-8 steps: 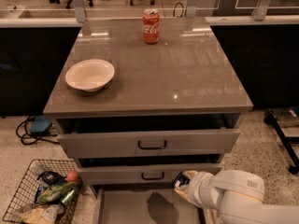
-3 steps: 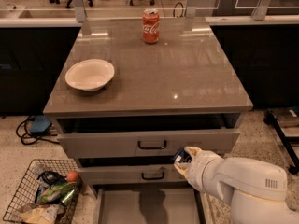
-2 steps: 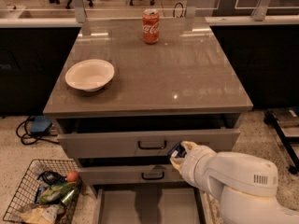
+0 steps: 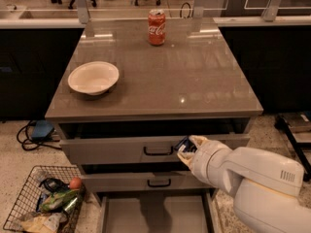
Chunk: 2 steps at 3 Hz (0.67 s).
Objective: Pick rxbar blueberry from bottom drawer and place on counter
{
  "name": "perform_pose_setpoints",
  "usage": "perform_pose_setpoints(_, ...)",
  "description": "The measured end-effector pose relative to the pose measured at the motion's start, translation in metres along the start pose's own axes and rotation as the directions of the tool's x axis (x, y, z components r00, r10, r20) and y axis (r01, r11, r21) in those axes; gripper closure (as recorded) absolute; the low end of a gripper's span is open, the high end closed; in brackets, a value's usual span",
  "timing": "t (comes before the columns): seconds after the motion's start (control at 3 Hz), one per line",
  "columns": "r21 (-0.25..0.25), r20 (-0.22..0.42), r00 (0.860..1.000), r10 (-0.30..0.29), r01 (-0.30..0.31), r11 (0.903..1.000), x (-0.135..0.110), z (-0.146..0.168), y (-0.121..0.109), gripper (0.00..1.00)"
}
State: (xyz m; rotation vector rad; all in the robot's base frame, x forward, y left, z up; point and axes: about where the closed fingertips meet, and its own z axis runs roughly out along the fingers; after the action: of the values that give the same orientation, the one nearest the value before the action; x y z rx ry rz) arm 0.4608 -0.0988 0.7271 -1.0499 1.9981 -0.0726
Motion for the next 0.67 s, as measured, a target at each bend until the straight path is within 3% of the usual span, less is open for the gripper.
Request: perform_pose_setpoints(0.67,-0.025,0.171,0.984,0.058,-0.055,0.9982,-0.029,-0.024,-0.018,1.00)
